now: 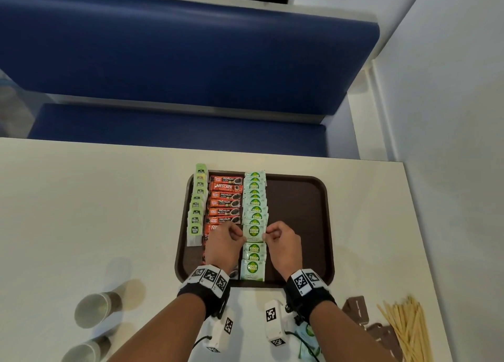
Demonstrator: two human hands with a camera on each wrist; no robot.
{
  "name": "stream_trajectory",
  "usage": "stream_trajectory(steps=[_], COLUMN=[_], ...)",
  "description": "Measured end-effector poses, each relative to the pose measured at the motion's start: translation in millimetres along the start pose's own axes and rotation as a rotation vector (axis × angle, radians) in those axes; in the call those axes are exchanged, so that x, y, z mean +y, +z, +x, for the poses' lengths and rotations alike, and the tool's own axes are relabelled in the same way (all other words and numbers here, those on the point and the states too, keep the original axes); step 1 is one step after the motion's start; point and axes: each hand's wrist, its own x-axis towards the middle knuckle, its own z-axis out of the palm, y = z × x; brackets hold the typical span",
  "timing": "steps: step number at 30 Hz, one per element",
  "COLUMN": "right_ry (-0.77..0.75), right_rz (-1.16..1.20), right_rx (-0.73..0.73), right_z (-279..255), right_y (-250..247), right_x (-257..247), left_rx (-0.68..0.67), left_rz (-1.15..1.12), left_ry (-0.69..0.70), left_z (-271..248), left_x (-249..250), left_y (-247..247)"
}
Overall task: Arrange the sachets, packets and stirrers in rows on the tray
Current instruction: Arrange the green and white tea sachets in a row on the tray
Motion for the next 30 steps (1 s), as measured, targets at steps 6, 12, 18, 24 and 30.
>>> stream_trajectory(steps=[6, 12, 18, 24, 30], right_ry=[0.060, 0.085, 0.080, 0.081, 0.090], right_rz=[0.072, 0.096, 0.192, 0.238, 0.232], right_rx=[0.054, 0.095, -0.056, -0.093, -0.097], right_z=[2.0, 6.2, 5.1, 1.5, 0.7], right_y=[-2.8, -6.9, -5.5, 1.9, 1.1], right_x=[-3.9, -11.1, -23.8, -27.0, -29.3], left_rx=[-0.021, 0.074, 0.039, -0.137, -0.223], left_rz=[-0.021, -0.079, -0.238, -0.340, -0.388], left_ry=[-0.013, -0.004, -0.010, 0.027, 0.041], left_z=[-0.6, -4.2, -9.1, -12.4, -8.1], left_x=[-1.4, 7.2, 26.6, 39.1, 37.6], left_y=[-3.8, -10.5, -19.3, -21.8, -15.0])
